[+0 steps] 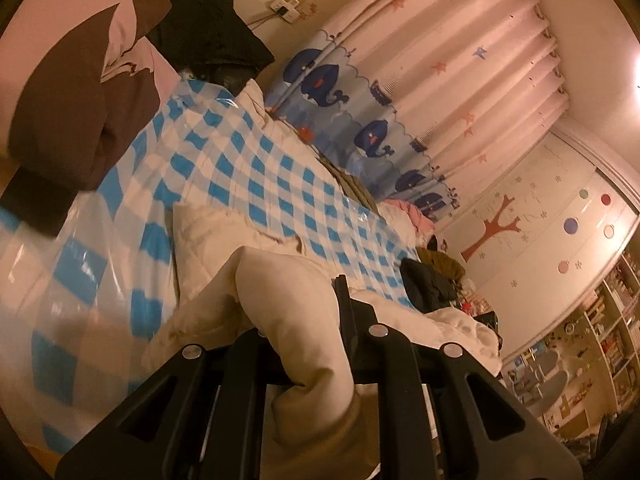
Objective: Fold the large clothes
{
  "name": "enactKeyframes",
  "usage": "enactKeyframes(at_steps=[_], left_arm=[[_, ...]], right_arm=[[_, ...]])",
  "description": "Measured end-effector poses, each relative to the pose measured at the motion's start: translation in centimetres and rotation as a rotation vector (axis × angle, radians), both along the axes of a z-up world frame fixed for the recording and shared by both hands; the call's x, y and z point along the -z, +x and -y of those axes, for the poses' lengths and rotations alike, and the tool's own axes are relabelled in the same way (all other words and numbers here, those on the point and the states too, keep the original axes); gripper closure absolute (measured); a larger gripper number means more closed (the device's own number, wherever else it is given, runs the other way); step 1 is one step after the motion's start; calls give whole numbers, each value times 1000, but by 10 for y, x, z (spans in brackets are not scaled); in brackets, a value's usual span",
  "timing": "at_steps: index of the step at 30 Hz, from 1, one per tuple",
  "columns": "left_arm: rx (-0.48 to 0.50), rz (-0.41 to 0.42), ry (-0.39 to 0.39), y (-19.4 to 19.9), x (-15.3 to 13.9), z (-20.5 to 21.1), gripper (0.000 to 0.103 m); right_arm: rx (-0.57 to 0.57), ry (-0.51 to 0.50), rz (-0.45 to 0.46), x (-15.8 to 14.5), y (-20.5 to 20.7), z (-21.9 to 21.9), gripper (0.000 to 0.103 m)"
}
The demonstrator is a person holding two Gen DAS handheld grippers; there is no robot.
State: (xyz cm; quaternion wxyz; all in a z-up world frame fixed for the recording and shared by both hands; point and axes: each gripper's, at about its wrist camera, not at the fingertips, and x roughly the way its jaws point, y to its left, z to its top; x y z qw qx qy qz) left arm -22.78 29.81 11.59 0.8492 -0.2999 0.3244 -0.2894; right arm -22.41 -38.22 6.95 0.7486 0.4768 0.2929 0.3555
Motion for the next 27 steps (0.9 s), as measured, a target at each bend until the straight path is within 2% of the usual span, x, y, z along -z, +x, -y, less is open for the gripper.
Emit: enactKeyframes(at_steps=[8,14,23,27], left_arm=[[-49,-29,-23,64,11,9,92],[-109,-84,-18,111,37,16,92],[-218,-240,51,183,111,23,91],[-224,-344,77,211,147,29,87]], right_arm=[[34,3,-82,25,58,5,88],[69,-7,-172,58,98,7,88],[111,-44,-324,123,155,10,88],[111,-7,-384,141,168,12,84]])
